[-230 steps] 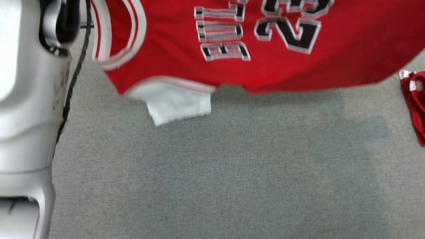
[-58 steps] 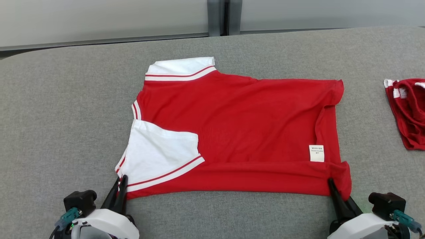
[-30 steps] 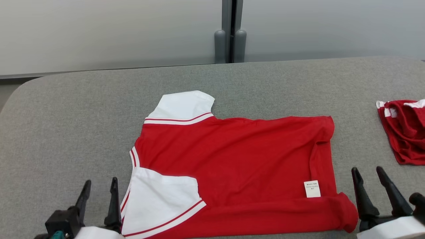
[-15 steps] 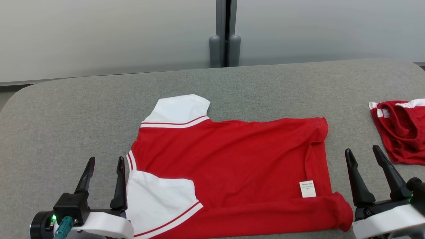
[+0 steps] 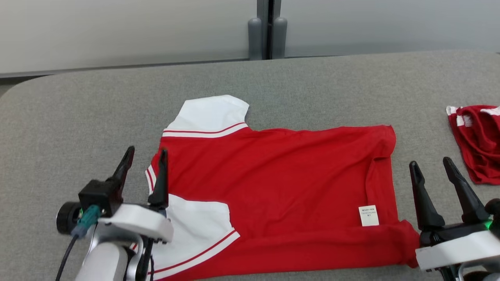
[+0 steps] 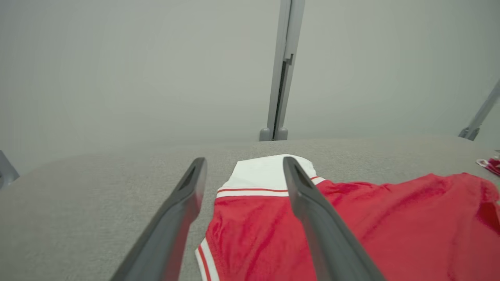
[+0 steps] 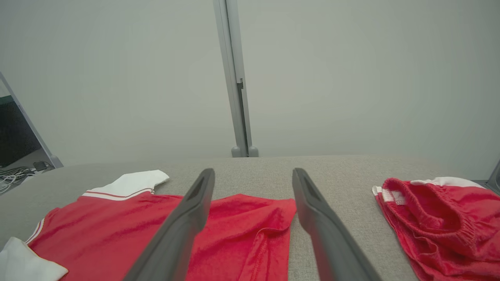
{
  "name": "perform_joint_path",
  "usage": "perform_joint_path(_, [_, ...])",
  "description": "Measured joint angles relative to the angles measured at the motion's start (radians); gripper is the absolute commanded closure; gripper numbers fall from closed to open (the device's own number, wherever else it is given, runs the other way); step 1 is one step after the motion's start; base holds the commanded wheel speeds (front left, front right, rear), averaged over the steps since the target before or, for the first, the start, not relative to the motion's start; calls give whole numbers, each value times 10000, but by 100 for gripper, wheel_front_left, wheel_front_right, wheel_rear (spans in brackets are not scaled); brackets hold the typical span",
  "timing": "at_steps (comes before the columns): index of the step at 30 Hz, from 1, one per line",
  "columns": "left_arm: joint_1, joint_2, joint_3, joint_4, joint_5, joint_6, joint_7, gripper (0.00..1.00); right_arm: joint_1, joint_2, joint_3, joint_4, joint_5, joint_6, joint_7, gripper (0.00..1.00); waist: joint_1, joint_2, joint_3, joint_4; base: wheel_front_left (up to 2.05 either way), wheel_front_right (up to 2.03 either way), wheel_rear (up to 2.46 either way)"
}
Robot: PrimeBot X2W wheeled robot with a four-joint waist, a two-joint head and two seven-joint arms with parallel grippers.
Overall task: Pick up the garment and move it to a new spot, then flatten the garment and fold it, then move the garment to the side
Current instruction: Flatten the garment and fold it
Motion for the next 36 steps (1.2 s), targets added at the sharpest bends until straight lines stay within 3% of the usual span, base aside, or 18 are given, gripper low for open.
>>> perform_joint_path(6, [-2827, -320, -351, 1551, -190, -654, 660, 0, -764, 15, 184, -109, 8, 0, -33, 0, 0, 0, 1040, -161, 0, 0, 0])
perform_joint_path(12, [-5311, -433, -483, 3935, -437, -1223, 1231, 0, -1608, 13, 554, 150, 86, 0, -313, 0, 0, 0, 2122, -616, 0, 0, 0])
perform_joint_path(18, [-7224, -305, -631, 6395, -332, -1452, 1546, 0, -2125, 48, 807, 587, 244, 0, -577, 0, 0, -1, 2937, -1201, 0, 0, 0])
perform_joint_path(24, [-8260, -165, -612, 8489, -326, -1342, 2134, 0, -2298, 104, 805, 957, 336, 0, -717, 0, 1, 0, 3329, -1606, 0, 0, 0])
perform_joint_path(25, [-8432, -169, -606, 8694, -337, -1333, 2140, 55, -2336, 105, 784, 1014, 362, 0, -738, 0, 0, 0, 3344, -1626, 0, 0, 0])
perform_joint_path(26, [-8555, -197, -612, 8874, -347, -1337, 2138, 100, -2385, 86, 732, 1087, 384, 0, -740, 0, 0, 0, 3344, -1618, 0, 0, 0])
perform_joint_path(36, [-9083, -441, -859, 9699, -316, -1517, 767, 100, -3720, -552, 284, 1887, 903, 0, -619, 0, 0, 0, 3434, -1229, 0, 0, 0])
